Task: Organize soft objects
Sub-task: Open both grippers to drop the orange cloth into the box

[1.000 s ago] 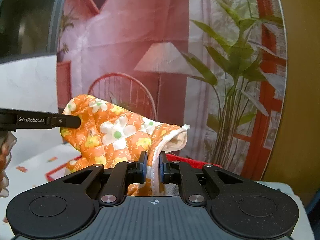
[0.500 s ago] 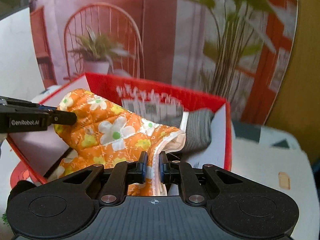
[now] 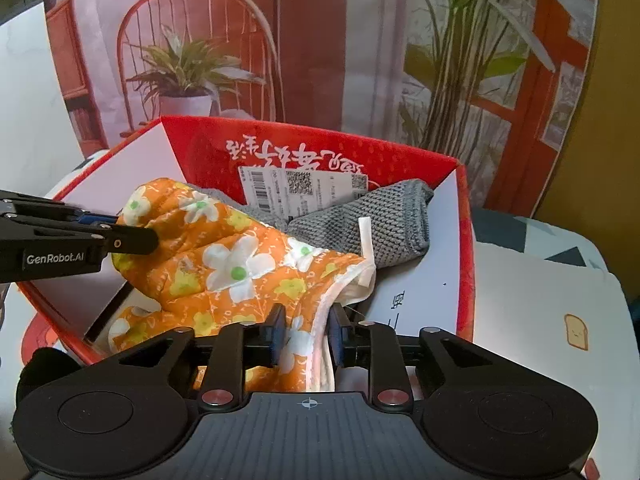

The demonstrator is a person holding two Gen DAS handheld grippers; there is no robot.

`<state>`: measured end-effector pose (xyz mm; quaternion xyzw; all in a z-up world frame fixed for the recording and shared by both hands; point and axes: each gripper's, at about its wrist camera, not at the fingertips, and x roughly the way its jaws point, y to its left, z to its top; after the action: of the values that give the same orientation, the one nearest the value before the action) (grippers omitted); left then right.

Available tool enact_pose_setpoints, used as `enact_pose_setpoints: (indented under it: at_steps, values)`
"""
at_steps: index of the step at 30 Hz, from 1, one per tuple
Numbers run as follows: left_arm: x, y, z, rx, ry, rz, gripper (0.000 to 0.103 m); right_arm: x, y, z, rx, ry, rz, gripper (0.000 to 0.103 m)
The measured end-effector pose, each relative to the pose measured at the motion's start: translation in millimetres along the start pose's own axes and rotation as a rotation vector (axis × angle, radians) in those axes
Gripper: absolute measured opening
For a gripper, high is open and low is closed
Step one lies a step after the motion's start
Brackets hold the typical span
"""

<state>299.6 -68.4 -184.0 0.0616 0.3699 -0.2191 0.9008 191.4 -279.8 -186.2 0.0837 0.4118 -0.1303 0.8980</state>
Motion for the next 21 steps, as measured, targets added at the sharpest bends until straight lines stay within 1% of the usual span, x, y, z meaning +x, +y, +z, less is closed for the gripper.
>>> enact_pose_setpoints:
  at_steps: [1, 2, 3, 4, 5, 7, 8, 9, 10, 11, 12, 13, 15, 16, 21]
  values:
    - [-3, -1, 0, 0.006, -0.008, 0.0, 0.029, -3, 0, 0, 0.002, -0.012, 0.002, 0.024]
    - [-7, -2, -1, 0.013, -0.018, 0.0, 0.035, -5, 0, -1, 0.004, -0.023, 0.002, 0.029]
    - [-10, -2, -1, 0.019, -0.026, 0.0, 0.041, -8, 0, -2, 0.004, -0.033, 0.002, 0.036]
    - [-14, -2, -2, 0.025, -0.035, 0.0, 0.047, -11, 0, -2, 0.006, -0.048, 0.005, 0.04]
    - [-18, -3, -2, 0.03, -0.045, 0.002, 0.049, -15, 1, -4, 0.008, -0.067, 0.01, 0.049]
    - [-27, -5, -2, 0.04, -0.061, 0.006, 0.068, -21, 2, -6, 0.006, -0.095, 0.009, 0.059]
    - [-31, -5, -3, 0.044, -0.069, 0.012, 0.073, -24, 2, -5, 0.003, -0.105, 0.006, 0.063]
    - [-35, -5, -3, 0.046, -0.08, 0.017, 0.083, -26, 2, -6, 0.002, -0.111, 0.007, 0.068]
    - [-40, -6, -3, 0.048, -0.091, 0.018, 0.092, -28, 2, -6, 0.003, -0.115, 0.007, 0.071]
    - [-44, -6, -4, 0.048, -0.103, 0.016, 0.095, -30, 2, -6, 0.006, -0.12, 0.005, 0.077]
    - [-49, -5, -4, 0.047, -0.11, 0.014, 0.098, -32, 2, -5, 0.01, -0.125, 0.003, 0.086]
    - [-52, -5, -4, 0.046, -0.114, 0.014, 0.099, -35, 2, -6, 0.013, -0.133, 0.002, 0.09]
    - [-57, -5, -4, 0.046, -0.115, 0.022, 0.1, -40, 2, -6, 0.018, -0.151, 0.002, 0.1]
    - [-59, -5, -5, 0.048, -0.115, 0.028, 0.1, -41, 3, -7, 0.018, -0.156, 0.0, 0.102]
    - [-73, -5, -10, 0.039, -0.123, 0.052, 0.101, -50, 6, -9, 0.014, -0.163, -0.005, 0.102]
